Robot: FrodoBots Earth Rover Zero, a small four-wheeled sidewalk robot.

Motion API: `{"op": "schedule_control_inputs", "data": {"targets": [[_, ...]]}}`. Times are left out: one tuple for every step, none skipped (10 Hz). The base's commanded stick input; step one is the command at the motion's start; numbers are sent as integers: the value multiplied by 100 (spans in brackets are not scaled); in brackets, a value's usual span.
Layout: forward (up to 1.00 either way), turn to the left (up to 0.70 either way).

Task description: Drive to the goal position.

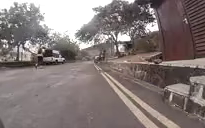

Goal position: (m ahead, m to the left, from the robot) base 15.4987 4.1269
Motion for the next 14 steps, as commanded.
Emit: {"op": "schedule_control_inputs", "data": {"targets": [[70,0],[70,0],[70,0],[70,0],[70,0],[70,0],[70,0],[70,0],[70,0],[70,0],[70,0],[70,0],[70,0],[70,0]]}}
